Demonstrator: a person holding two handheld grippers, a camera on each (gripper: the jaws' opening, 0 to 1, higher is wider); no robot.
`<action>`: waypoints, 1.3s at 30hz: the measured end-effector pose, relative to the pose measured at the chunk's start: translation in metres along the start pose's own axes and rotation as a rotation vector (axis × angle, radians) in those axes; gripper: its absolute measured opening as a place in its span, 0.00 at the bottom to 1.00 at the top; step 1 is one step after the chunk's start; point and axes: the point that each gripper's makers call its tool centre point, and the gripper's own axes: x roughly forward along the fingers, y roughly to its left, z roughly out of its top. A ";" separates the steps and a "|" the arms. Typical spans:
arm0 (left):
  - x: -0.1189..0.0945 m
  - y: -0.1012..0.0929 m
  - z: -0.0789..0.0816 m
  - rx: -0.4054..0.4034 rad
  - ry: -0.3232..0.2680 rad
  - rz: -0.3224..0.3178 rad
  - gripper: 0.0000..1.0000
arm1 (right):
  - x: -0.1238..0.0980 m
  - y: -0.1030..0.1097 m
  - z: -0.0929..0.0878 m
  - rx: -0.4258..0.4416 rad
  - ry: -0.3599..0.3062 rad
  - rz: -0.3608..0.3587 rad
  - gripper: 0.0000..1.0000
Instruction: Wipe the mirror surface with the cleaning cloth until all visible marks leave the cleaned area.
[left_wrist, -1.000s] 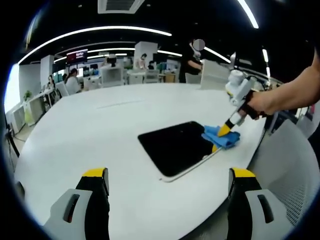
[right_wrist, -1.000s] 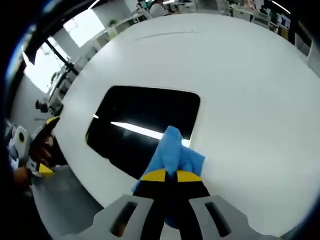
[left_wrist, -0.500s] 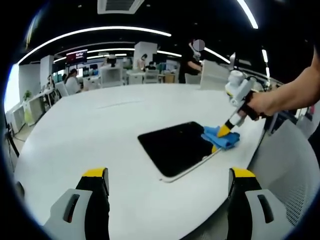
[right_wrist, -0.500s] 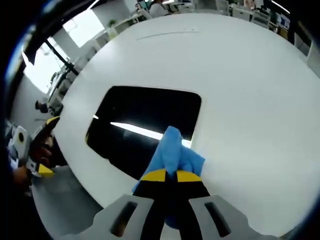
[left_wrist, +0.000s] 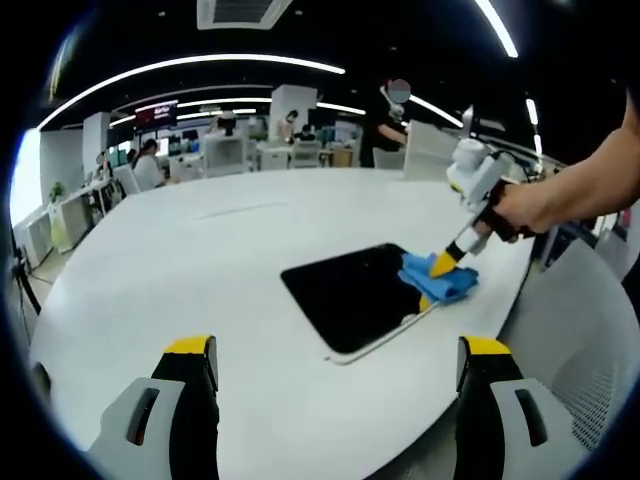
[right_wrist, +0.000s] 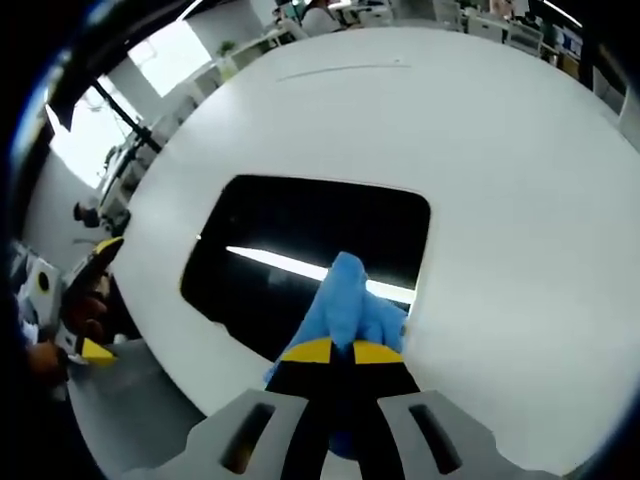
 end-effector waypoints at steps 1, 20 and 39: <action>0.000 -0.001 0.001 0.005 -0.001 -0.001 1.00 | 0.001 0.003 0.001 0.003 -0.003 0.006 0.00; -0.001 -0.007 -0.003 0.009 0.030 -0.014 1.00 | 0.023 0.061 0.012 -0.006 -0.014 0.053 0.00; 0.000 -0.016 -0.006 -0.019 0.053 -0.062 1.00 | 0.029 0.082 0.016 -0.008 -0.033 0.047 0.00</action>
